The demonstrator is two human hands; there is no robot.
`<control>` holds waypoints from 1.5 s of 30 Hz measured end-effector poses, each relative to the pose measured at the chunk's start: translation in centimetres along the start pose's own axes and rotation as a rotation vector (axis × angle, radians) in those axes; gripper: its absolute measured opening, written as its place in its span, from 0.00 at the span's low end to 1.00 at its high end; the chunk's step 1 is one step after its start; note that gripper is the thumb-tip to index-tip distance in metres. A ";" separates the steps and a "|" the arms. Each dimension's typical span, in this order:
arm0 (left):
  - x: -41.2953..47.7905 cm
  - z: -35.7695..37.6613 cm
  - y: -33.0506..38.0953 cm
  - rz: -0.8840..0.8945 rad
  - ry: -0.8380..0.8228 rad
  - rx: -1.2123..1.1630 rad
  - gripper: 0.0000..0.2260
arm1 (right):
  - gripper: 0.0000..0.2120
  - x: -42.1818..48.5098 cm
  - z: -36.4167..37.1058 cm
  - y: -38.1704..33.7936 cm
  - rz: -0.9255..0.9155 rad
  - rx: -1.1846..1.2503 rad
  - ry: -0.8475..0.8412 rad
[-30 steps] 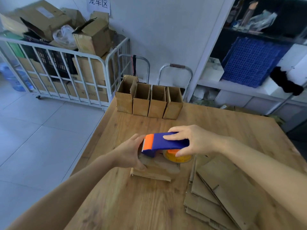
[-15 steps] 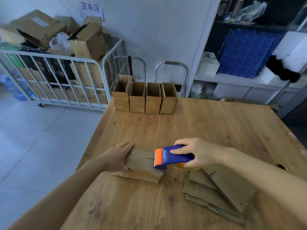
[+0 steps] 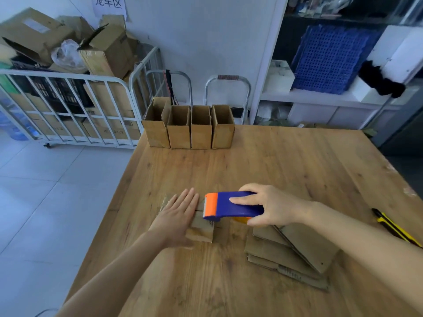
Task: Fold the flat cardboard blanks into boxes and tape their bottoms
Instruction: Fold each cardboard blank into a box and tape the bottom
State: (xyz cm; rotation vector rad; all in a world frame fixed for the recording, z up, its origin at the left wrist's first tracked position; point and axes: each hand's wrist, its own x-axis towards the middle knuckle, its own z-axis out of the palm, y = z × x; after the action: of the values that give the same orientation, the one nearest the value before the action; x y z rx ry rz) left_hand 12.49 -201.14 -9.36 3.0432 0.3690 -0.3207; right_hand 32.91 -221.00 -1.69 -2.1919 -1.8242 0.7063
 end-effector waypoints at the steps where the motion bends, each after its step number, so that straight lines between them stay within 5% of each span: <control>1: 0.0 0.0 0.1 0.003 -0.008 0.006 0.59 | 0.29 -0.5 0.0 0.3 0.006 0.003 0.007; 16: 0.2 -0.2 -0.4 0.029 -0.131 0.012 0.58 | 0.29 -5.1 1.2 3.6 0.091 0.017 0.011; 22: 0.6 -0.2 -0.3 -0.025 -0.082 -0.243 0.47 | 0.28 -3.7 2.1 3.0 0.080 -0.072 -0.038; 27: 2.5 -1.5 2.6 -0.273 0.009 -0.378 0.31 | 0.28 -2.5 2.4 2.0 0.081 -0.121 -0.059; 32: 3.6 -0.2 4.6 -0.382 -0.038 -0.224 0.40 | 0.29 -2.8 2.5 1.9 0.080 -0.103 -0.046; 45: 3.5 0.3 4.1 -0.344 -0.071 -0.206 0.43 | 0.29 -7.6 1.8 1.8 0.071 0.103 0.158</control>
State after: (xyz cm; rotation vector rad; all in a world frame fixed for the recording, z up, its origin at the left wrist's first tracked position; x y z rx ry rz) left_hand 16.71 -204.35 -10.25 2.7511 0.8642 -0.3786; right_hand 32.68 -228.97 -2.28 -2.1873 -1.6060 0.6074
